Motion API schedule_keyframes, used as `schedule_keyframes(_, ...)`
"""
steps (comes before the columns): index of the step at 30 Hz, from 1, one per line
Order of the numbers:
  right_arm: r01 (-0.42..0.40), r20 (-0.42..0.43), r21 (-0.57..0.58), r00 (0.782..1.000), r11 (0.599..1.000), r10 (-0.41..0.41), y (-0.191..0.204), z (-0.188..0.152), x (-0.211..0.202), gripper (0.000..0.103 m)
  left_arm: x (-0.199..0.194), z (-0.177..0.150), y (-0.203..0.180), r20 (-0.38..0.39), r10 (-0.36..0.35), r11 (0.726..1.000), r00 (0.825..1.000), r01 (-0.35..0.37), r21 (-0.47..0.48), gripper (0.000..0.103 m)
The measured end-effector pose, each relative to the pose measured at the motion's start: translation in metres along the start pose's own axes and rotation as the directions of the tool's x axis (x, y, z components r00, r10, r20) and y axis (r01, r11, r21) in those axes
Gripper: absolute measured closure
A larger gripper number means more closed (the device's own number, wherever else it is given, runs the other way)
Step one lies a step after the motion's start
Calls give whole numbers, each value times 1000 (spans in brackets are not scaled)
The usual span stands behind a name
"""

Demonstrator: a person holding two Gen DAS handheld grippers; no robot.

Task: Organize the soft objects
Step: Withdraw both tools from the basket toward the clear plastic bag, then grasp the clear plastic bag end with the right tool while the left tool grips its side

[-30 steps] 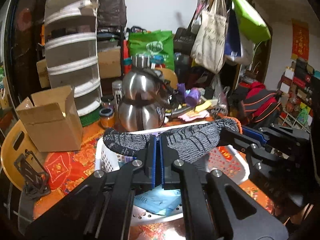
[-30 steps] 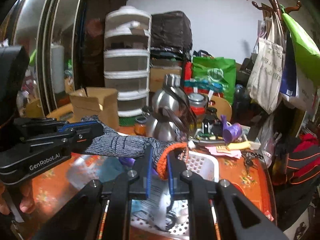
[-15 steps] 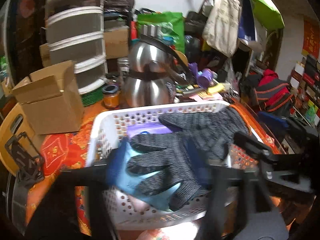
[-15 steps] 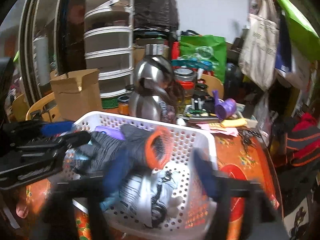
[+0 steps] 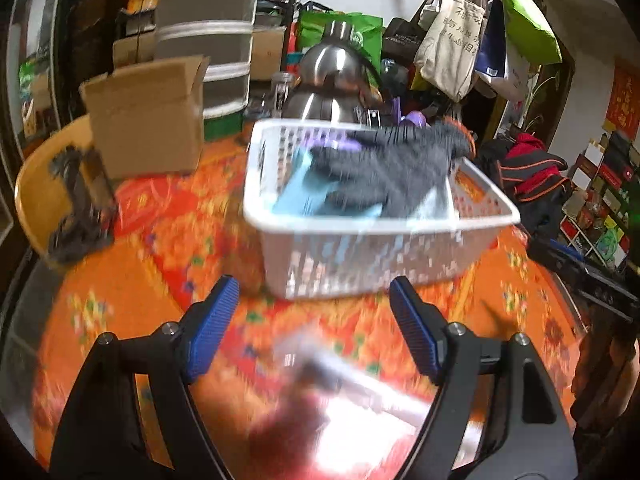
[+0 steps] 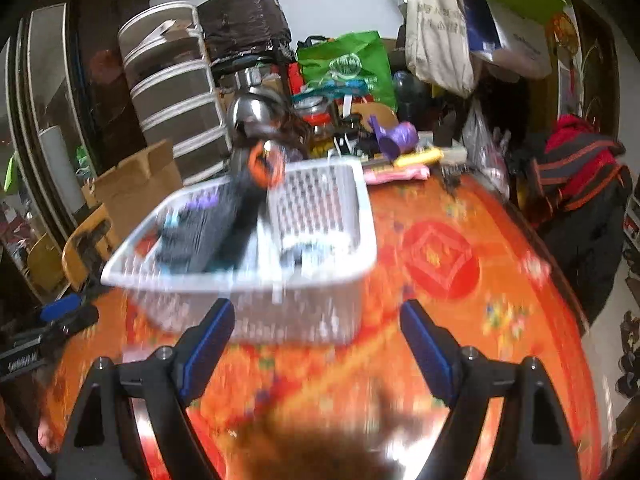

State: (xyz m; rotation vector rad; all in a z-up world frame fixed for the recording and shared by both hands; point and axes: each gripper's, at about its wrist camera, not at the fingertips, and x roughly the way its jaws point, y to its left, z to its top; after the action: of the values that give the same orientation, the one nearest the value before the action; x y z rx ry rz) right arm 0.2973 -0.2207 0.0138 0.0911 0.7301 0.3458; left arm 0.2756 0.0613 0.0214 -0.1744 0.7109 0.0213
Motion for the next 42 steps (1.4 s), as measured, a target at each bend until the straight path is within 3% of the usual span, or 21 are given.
schedule_keyframes(5,-52,-29,33,998,998,53,5,-71,-28,18,-9,-54,22,-38,-21,998,999,19,-53,27)
schedule_keyframes(12,-88,-38,-2,995,996,88,34,-133,-52,22,8,-104,33,-107,-16,998,994,10,-56,27)
schedule_keyframes(15,-92,-71,-26,993,995,90,47,-149,-50,39,15,-109,38,-121,-35,997,992,27,-70,27)
schedule_keyframes(17,-115,-117,-26,987,993,111,52,-159,-43,57,15,-110,42,-115,-41,996,993,32,-85,27)
schedule_keyframes(18,-121,-139,-31,983,992,116,55,-163,-39,58,16,-108,43,-114,-44,996,993,34,-87,27)
schedule_keyframes(21,-122,-155,-64,982,990,111,63,-171,-38,65,21,-106,42,-127,-53,996,991,42,-83,27)
schedule_keyframes(23,-118,-172,-90,980,989,101,66,-169,-35,83,26,-105,41,-138,-51,996,989,41,-79,27)
schedule_keyframes(28,-154,-228,-199,968,968,107,64,-156,-23,85,41,-97,38,-178,-63,996,982,50,-79,27)
schedule_keyframes(31,-149,-243,-221,966,964,93,58,-148,-18,86,53,-96,34,-214,-62,996,975,48,-69,27)
schedule_keyframes(36,-157,-239,-236,966,959,99,56,-148,-17,86,61,-91,38,-208,-51,995,977,32,-94,28)
schedule_keyframes(37,-162,-238,-234,966,959,105,55,-148,-17,86,62,-90,38,-207,-48,995,977,29,-95,30)
schedule_keyframes(39,-170,-236,-225,965,959,116,53,-148,-16,86,64,-89,39,-198,-43,995,979,25,-96,45)
schedule_keyframes(42,-178,-236,-226,964,958,123,53,-150,-17,86,65,-87,38,-186,-66,993,980,47,-104,47)
